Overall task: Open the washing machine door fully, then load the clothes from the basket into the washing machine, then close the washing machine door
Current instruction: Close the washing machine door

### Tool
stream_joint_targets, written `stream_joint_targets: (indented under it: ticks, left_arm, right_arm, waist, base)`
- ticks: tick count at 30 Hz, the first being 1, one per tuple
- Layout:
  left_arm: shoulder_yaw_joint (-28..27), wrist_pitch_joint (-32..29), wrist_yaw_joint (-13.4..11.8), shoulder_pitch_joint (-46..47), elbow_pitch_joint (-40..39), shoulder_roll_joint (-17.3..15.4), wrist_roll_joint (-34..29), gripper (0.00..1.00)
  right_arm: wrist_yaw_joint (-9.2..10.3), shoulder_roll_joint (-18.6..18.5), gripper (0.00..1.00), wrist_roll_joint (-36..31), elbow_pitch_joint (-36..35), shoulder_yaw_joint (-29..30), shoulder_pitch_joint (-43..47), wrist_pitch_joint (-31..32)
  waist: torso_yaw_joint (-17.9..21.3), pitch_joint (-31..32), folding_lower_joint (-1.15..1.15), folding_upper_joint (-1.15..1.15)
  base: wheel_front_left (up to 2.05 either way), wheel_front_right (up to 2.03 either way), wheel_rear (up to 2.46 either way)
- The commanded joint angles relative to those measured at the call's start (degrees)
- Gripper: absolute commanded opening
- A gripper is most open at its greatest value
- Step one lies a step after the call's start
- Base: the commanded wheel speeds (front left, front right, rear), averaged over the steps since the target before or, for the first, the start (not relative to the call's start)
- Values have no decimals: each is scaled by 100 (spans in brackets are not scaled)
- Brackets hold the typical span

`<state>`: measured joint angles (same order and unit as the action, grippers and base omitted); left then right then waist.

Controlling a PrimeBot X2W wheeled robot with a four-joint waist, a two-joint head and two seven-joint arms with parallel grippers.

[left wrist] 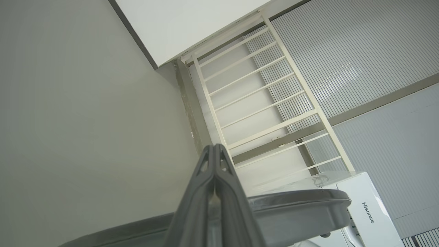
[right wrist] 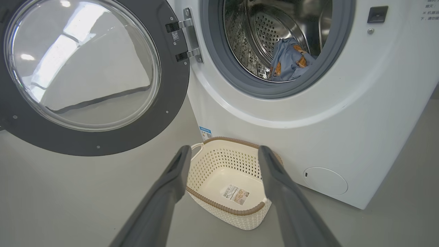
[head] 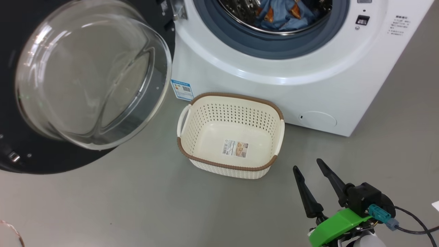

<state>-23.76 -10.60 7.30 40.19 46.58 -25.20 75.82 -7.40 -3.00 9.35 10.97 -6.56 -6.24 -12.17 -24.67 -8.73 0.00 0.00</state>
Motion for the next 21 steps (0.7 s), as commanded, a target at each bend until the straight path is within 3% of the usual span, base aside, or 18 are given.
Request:
stream_joint_targets:
  ticks: [1,21]
  left_arm:
    - [-136,-38,18,190,-94,-456,51,0]
    - [-119,-413,18,481,507,-714,530,0]
  right_arm:
    - [-9,13,100,-64,-163,-151,-231,-9]
    - [-9,13,100,-190,-270,-152,-425,121]
  waist:
    - [73,-83,0,0]
    - [383,-517,0,0]
  base:
    - [0,0,0]
    - [0,0,0]
